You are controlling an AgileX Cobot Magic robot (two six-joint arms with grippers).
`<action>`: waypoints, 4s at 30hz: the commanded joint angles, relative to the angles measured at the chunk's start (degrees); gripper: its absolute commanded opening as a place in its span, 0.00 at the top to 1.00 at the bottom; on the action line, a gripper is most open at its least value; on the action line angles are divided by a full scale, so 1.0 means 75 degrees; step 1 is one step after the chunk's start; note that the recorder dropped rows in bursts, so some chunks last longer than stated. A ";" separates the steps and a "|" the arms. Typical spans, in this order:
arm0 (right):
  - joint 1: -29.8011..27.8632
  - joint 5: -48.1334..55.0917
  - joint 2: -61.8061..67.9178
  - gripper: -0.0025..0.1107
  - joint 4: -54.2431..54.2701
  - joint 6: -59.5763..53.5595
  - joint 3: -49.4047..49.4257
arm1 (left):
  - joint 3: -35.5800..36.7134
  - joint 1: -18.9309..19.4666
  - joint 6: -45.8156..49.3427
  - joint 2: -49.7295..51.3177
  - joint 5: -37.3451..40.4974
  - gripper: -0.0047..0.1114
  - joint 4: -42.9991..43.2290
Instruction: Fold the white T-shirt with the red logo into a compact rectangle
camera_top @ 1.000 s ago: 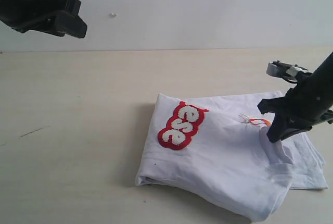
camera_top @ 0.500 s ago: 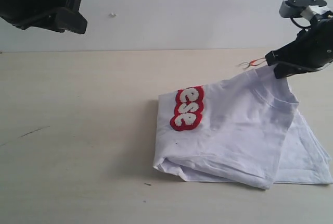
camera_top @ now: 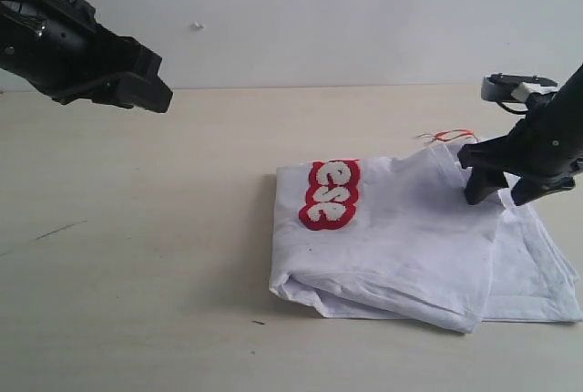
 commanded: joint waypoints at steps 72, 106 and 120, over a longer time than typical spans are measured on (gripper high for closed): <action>-0.0092 0.1301 -0.0509 0.98 0.0822 -0.2523 -0.1993 | 0.0030 -0.0025 0.0013 -0.0021 -0.0369 0.57 -0.0126; 0.0084 0.2519 -0.0853 0.88 -0.4267 0.2330 -0.2139 | 0.0030 -0.0025 0.1600 0.0374 -0.0013 0.57 -0.1655; 0.0084 0.2606 -0.0403 0.59 -0.4340 0.3047 -0.2128 | 0.0030 -0.0025 0.1600 0.0374 -0.0060 0.57 -0.1697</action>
